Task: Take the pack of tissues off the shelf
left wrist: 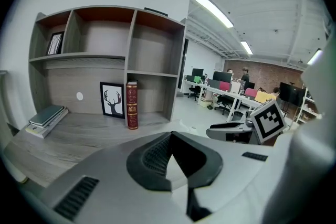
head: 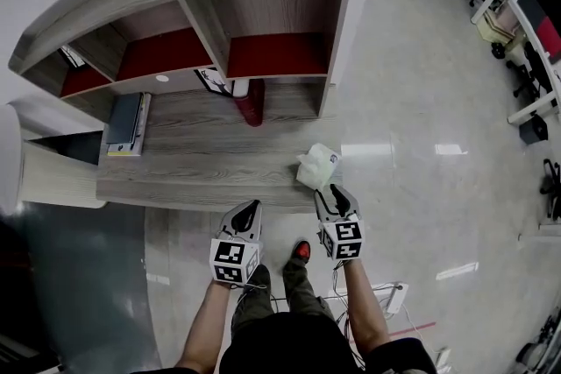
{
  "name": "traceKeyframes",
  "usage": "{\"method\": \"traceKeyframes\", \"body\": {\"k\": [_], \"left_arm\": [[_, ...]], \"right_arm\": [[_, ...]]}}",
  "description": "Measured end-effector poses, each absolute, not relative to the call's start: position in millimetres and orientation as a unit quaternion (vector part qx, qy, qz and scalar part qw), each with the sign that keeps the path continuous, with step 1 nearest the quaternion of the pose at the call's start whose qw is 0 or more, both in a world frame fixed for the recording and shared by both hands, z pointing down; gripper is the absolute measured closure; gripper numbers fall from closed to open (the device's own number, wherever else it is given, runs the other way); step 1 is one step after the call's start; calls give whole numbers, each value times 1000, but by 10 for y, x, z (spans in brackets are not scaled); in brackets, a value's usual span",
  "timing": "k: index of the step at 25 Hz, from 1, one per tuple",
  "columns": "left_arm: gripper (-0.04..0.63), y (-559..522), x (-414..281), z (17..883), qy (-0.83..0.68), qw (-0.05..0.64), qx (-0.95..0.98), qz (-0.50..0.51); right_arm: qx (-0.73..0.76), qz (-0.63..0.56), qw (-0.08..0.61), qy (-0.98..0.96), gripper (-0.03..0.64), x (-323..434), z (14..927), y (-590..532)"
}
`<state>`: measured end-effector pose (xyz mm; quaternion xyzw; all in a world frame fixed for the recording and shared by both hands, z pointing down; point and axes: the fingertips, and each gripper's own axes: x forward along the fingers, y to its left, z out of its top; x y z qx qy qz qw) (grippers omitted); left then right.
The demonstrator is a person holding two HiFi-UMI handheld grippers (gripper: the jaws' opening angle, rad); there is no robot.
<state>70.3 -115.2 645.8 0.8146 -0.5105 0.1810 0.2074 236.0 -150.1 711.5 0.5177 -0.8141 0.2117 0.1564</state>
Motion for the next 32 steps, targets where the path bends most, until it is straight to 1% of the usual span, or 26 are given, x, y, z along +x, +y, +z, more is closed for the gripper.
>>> {"method": "traceKeyframes", "body": {"k": [7,17,25,32], "left_arm": [[589,-1213,778,6107,-508,170,828,166],[589,-1229,899,5535,-497,127,848,132],[589,-1161,952,5183,-491,101,859,107],[589,-1059,922,5039,-487,90,863,98]], "right_arm": [[525,173,143,-821,466,2441,6684,-1517],[549,98,92,-825,552,2590,5802,-1478],[561,58,66,-823,563,2611,5345,-1278],[569,51,54,-819,575,2613,5167,-1112]]}}
